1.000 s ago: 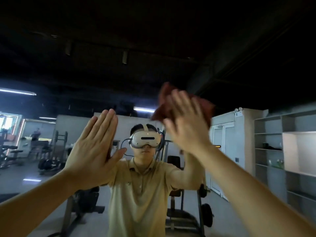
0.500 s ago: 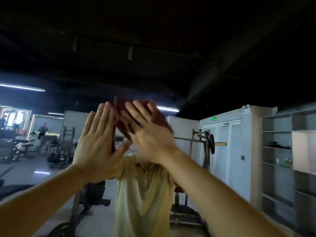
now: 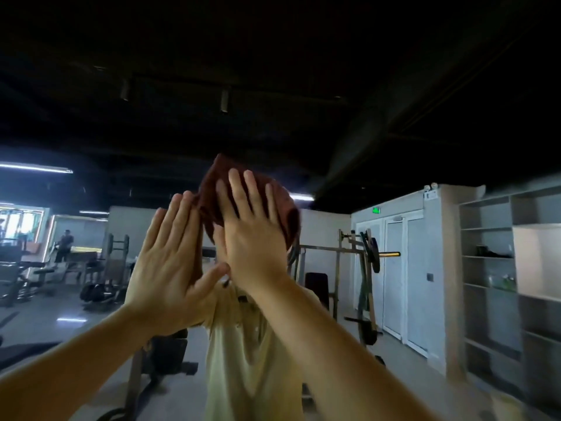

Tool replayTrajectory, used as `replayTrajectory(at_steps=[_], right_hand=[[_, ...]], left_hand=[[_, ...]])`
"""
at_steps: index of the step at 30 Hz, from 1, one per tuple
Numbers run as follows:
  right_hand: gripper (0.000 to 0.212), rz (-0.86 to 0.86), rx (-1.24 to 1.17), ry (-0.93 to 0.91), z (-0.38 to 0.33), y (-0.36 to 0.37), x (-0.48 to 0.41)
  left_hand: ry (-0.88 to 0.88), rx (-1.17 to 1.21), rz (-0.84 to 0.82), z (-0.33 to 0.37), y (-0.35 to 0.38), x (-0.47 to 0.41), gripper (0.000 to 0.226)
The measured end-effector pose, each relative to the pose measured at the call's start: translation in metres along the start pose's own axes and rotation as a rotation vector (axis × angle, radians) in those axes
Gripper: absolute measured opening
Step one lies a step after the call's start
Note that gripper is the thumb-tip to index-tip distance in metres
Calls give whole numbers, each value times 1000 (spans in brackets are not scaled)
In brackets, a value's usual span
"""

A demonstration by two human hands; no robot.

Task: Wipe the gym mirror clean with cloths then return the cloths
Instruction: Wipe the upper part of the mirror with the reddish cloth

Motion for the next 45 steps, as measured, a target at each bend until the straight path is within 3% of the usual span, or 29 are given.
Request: replayTrajectory(at_steps=[2,4,8,12,14,17,20,21,23,26,29,31,33,36,39,40,42,45], right_hand=[[63,-84,-11,-176,31,-9,9],[68,-133,63,-153,90,-24,13],[74,-20,266,316,199,-62,9],[72,125,280,702,149,-43,-25],[66,167,228,620,94,-24,-35],[61,113,68,257,23,-4,-17],[64,-80,-26,-175,32,-12,22],[68,-105,-5,-237,57,-17,30],[71,-80,114,-123,118,-34,36],[69,32,301,407,190,-58,31],[69,134,303,775,167,-48,2],[60,175,254,715,118,-31,-10],[58,173,185,496,57,-10,1],[63,-18,35,152,-15,-3,56],[63,-182,-48,-275,-7,-20,100],[65,-188,-30,-335,11,-23,94],[71,-134,61,-214,54,-24,55],[70,21,204,206,108,-22,-30]], left_hand=[[-11,6,-24,-2,-4,1,90],[-25,-7,-41,0,-6,1,90],[-35,-56,-37,4,-3,3,94],[-43,-75,-61,4,0,2,100],[-38,-57,-67,4,-1,1,99],[-54,40,-51,3,-7,0,91],[-86,105,-33,5,-12,1,89],[-87,99,-34,6,-13,1,90],[-87,71,-46,7,-12,0,92],[-78,11,-68,9,-8,1,96],[-74,-19,-75,7,-4,2,99],[-65,-2,-68,6,-4,2,97],[-66,61,-46,5,-5,1,92],[-132,215,-24,2,-12,1,89],[-134,234,-45,1,-17,0,88],[-125,220,-61,1,-17,0,89],[-103,196,-83,1,-16,1,90],[-62,170,-79,0,-14,2,91]])
Point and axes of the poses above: each hand's wrist, its own x-axis away from the middle knuckle, its own y-axis out of the palm, z = x × y, the point moved 2 cm from there along -x, towards the middle knuckle, and after that the axes turned 13 degrees about z, right-handed, at the moved point
